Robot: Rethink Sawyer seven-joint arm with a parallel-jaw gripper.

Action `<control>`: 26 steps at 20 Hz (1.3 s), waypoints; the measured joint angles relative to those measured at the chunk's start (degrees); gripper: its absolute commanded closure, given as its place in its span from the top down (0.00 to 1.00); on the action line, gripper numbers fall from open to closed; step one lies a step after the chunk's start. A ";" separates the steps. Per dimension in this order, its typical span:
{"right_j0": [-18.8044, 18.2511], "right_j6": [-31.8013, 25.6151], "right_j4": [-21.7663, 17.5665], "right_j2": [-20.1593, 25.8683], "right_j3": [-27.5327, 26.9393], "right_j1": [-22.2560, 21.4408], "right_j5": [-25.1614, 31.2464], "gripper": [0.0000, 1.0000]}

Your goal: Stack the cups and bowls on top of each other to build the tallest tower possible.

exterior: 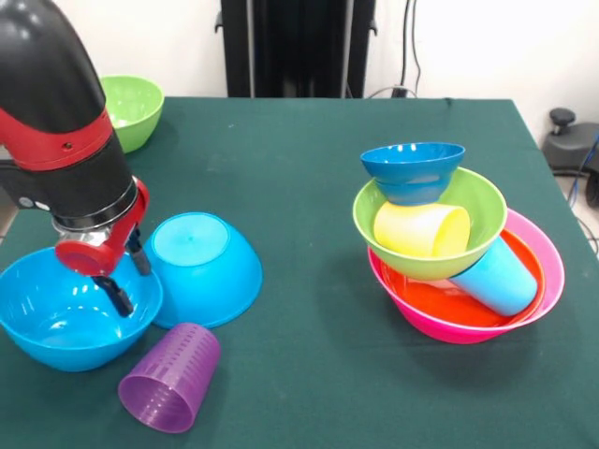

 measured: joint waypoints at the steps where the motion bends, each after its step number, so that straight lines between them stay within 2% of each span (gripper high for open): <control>1: -0.01 0.00 0.00 -0.03 0.02 -0.04 -0.01 1.00; 9: -0.17 0.00 0.01 -0.74 0.27 -1.04 0.08 1.00; 19: -0.89 0.00 0.02 -1.25 0.27 -4.34 3.00 1.00; 26: -0.96 0.00 0.02 -1.30 0.27 -4.71 3.07 1.00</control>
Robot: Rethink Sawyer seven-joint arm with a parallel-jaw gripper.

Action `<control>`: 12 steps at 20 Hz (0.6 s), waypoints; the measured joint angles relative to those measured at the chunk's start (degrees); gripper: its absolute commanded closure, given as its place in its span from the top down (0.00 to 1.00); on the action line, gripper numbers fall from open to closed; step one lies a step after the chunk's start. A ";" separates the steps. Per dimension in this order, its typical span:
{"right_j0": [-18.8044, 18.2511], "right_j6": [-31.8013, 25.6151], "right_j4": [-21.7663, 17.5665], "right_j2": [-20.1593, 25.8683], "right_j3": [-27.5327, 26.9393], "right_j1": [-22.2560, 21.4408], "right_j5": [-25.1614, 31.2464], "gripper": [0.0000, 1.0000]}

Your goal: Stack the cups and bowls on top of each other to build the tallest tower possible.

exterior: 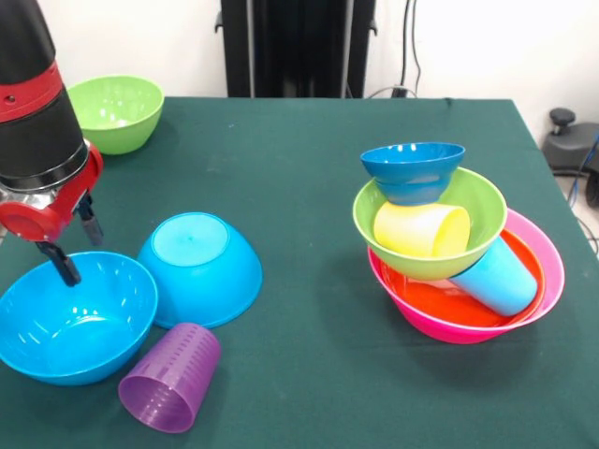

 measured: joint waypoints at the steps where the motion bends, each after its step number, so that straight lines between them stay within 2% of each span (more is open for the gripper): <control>1: -0.02 0.00 0.00 0.00 0.02 0.02 0.00 1.00; 12: -0.48 0.00 -0.12 -1.43 1.14 0.30 -0.01 1.00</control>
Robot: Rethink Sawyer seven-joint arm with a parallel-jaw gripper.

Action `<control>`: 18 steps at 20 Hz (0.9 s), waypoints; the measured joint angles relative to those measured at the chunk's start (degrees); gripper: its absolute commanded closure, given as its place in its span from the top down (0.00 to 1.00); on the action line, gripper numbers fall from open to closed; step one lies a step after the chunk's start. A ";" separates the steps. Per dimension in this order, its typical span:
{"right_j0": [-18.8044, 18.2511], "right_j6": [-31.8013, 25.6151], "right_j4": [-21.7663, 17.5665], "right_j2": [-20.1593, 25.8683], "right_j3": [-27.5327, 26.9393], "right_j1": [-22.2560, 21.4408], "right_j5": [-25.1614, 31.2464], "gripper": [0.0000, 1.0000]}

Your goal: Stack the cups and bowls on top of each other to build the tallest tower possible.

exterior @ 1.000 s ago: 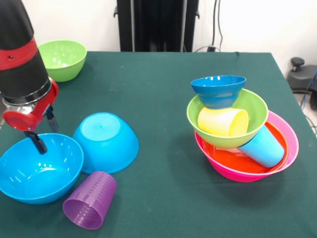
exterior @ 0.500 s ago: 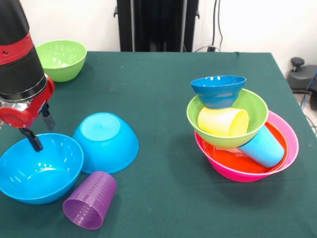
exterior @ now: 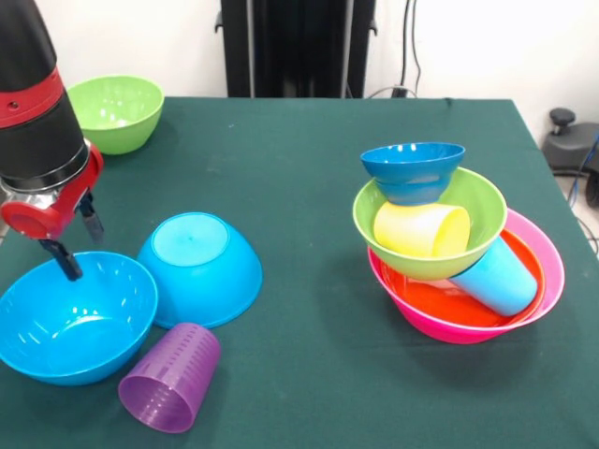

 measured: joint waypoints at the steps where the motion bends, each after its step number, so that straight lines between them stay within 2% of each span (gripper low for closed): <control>1: -0.11 0.00 0.00 -0.17 0.22 0.00 0.00 1.00; 11: -1.71 0.00 -0.19 -1.44 3.08 0.10 -0.04 1.00; 18: -1.95 0.00 -0.32 -1.49 3.47 0.27 -2.04 1.00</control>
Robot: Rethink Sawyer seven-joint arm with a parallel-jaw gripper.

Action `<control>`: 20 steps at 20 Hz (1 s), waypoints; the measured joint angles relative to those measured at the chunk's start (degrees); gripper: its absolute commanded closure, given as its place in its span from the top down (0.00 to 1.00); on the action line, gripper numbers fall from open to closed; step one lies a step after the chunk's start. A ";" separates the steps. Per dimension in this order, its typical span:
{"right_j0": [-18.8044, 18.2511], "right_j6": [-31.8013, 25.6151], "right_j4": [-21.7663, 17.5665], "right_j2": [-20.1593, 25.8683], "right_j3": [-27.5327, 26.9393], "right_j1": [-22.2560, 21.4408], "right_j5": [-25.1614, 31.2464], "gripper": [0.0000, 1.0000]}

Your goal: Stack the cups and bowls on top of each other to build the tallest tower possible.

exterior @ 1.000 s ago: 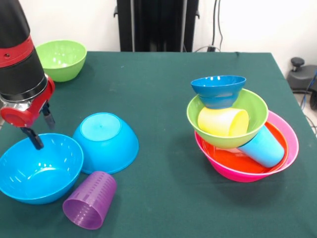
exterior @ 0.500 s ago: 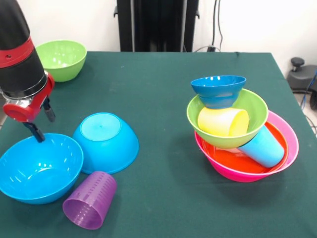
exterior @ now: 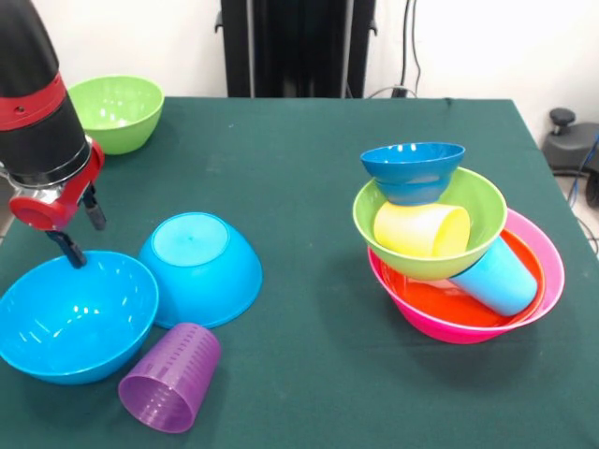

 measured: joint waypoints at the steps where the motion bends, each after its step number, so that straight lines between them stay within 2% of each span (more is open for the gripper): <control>1: -0.01 0.00 0.00 0.00 0.06 0.02 -0.77 1.00; 20: -0.01 0.00 -0.37 -0.17 1.23 0.66 -4.41 1.00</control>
